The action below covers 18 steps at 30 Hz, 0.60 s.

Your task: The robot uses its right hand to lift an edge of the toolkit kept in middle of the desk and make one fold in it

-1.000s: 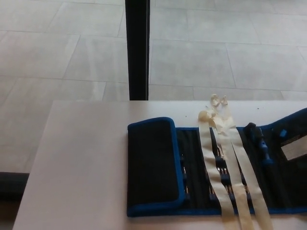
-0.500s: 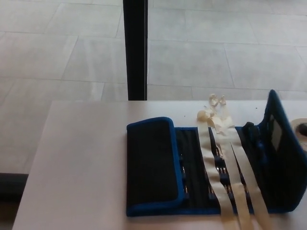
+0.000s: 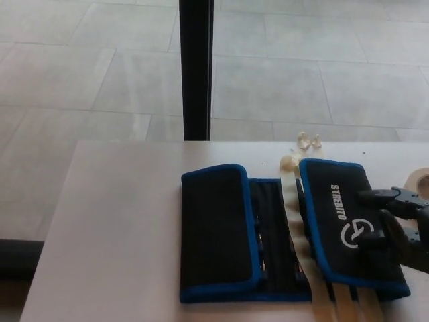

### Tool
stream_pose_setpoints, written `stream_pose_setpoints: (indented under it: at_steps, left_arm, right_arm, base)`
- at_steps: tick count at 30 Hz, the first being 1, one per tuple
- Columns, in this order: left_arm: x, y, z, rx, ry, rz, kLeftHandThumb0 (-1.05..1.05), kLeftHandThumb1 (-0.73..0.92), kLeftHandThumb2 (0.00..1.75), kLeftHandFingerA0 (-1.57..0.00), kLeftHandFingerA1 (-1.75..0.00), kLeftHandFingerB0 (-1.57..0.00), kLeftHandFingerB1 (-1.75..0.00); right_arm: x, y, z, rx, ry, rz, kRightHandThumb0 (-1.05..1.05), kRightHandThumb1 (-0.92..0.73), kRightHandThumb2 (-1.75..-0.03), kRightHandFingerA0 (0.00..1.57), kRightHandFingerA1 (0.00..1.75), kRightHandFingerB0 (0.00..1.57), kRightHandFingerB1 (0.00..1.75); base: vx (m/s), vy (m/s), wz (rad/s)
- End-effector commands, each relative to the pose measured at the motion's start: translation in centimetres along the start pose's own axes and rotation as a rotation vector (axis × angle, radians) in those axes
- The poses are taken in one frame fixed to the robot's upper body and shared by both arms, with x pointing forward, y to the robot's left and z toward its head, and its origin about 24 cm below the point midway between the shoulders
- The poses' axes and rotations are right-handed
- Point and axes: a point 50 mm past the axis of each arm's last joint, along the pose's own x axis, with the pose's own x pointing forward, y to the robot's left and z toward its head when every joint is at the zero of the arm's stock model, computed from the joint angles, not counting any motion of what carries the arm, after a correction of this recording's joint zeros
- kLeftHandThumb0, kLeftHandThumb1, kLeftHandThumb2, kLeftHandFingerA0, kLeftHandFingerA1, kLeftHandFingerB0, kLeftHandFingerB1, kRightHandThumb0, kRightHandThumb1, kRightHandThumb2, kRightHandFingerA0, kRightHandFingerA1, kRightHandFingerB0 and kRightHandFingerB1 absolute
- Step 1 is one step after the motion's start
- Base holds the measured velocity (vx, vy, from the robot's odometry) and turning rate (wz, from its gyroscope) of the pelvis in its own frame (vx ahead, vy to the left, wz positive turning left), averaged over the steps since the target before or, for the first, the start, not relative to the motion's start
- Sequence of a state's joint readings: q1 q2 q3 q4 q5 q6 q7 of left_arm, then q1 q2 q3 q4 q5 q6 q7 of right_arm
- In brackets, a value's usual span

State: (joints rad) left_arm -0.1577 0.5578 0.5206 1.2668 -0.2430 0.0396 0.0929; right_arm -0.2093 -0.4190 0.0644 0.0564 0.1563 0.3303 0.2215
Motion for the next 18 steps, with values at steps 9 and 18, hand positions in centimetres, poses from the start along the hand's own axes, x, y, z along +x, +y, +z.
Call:
stream_pose_setpoints:
  at_steps: [9,18]
  left_arm:
    - [0.1,0.7,1.4,0.015,-0.037,0.013,-0.85,0.92,0.74,-0.36,-0.66,-0.33,-0.52]
    - [0.1,0.8,1.4,0.013,-0.036,0.016,-0.88,0.75,1.00,-0.35,-0.66,-0.37,-0.61]
  right_arm:
    - [1.2,-0.1,-5.8,-0.436,0.194,0.058,-0.61,-0.79,-0.63,0.58,0.70,0.38,0.43]
    - [0.9,0.1,-5.9,-0.430,0.239,0.120,-0.66,-0.79,-0.63,0.59,0.75,0.45,0.41]
  base:
    - [0.00,0.000,0.00]
    - [0.00,0.000,0.00]
